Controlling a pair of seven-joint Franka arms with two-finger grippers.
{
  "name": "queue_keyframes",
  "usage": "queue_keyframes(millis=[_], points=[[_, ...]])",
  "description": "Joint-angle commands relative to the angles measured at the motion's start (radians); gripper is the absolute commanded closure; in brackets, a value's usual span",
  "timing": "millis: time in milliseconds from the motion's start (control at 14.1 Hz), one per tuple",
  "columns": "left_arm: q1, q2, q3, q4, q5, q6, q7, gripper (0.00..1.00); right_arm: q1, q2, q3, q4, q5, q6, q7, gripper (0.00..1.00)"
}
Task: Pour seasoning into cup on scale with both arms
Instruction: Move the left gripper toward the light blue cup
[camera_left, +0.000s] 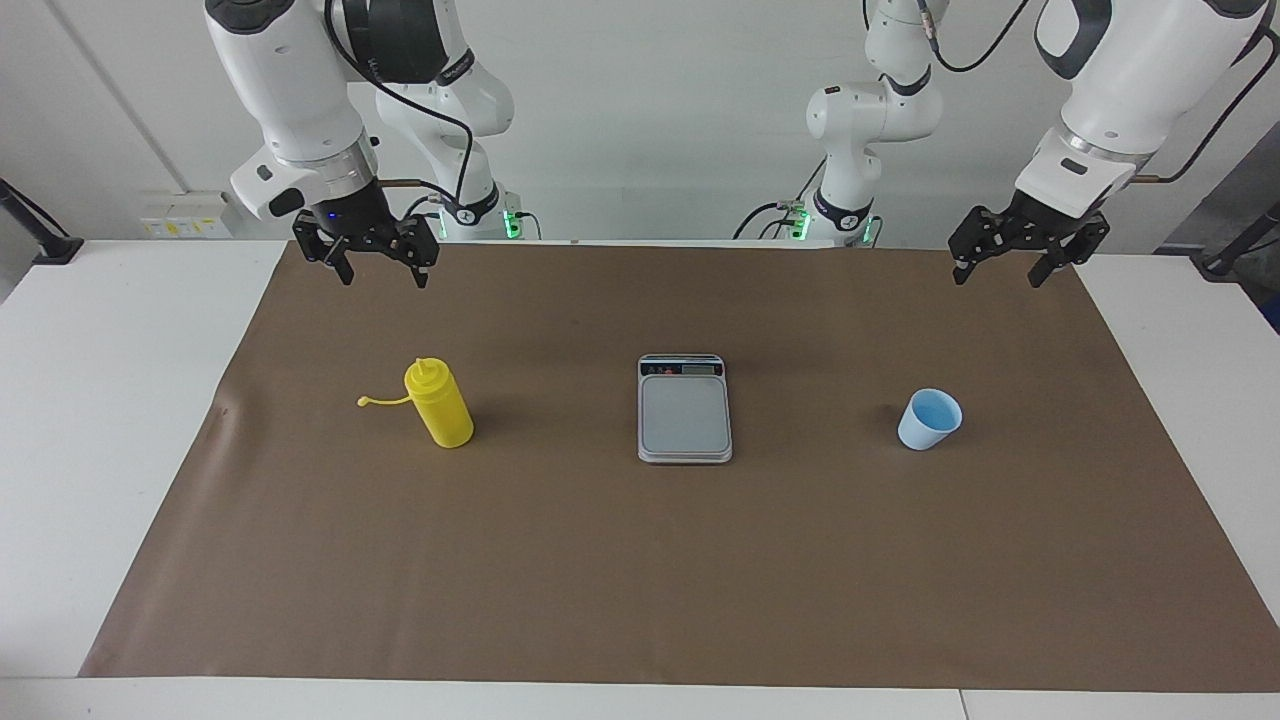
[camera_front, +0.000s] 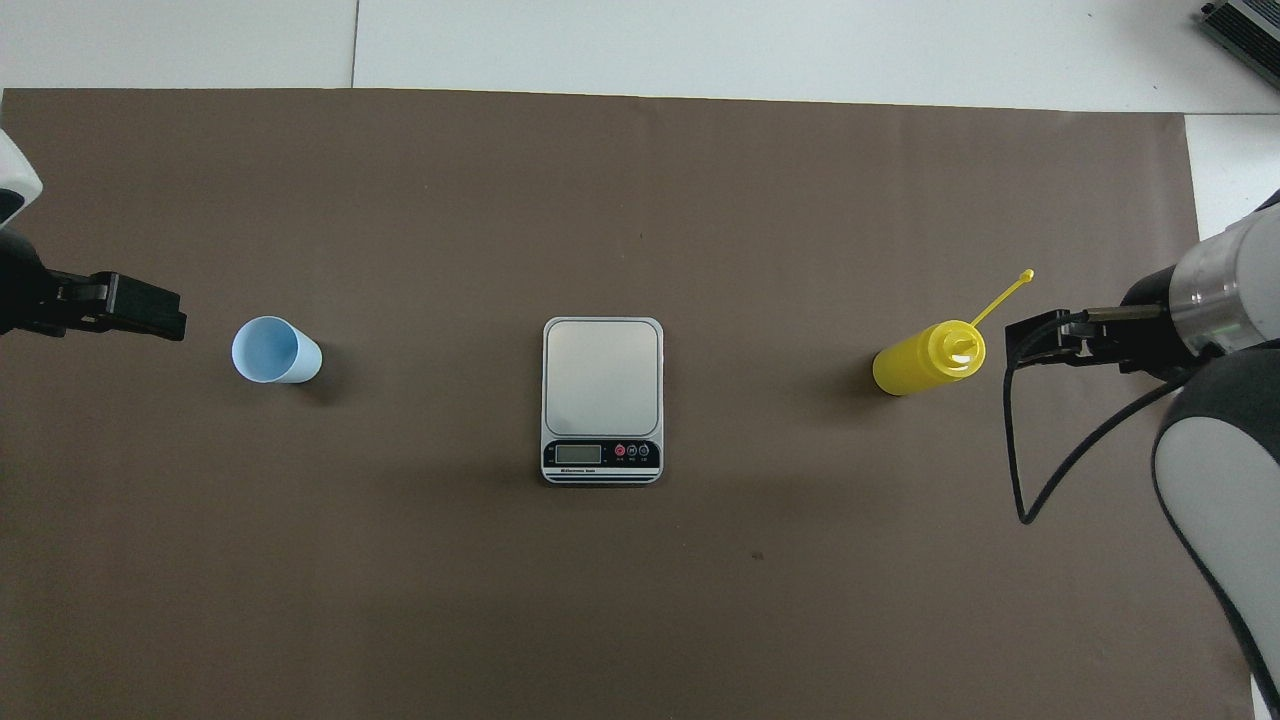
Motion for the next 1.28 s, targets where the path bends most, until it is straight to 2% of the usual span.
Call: queue_keyframes(millis=[0,213,426,568,852,1208], points=[[0.008,-0.035,-0.004,-0.057,0.011,0.043,0.013,0.00,-0.011,-0.009,0.005,-0.006,0.005,-0.005,0.008,0.00],[0.011,-0.043,-0.004,-0.082,0.008,0.074,0.013,0.00,-0.013,-0.009,0.005,-0.006,0.005,-0.005,0.008,0.00],[0.023,-0.093,0.004,-0.269,0.008,0.244,0.008,0.00,-0.013,-0.008,0.005,-0.006,0.005,-0.005,0.008,0.00],[0.043,-0.075,0.004,-0.300,0.008,0.310,0.007,0.00,-0.013,-0.008,0.005,-0.006,0.005,-0.005,0.008,0.00],[0.056,0.026,0.005,-0.319,0.008,0.394,-0.019,0.00,-0.011,-0.008,0.005,-0.006,0.005,-0.005,0.008,0.00],[0.073,0.063,0.005,-0.443,0.008,0.615,-0.047,0.00,-0.011,-0.008,0.005,-0.006,0.005,-0.005,0.008,0.00]])
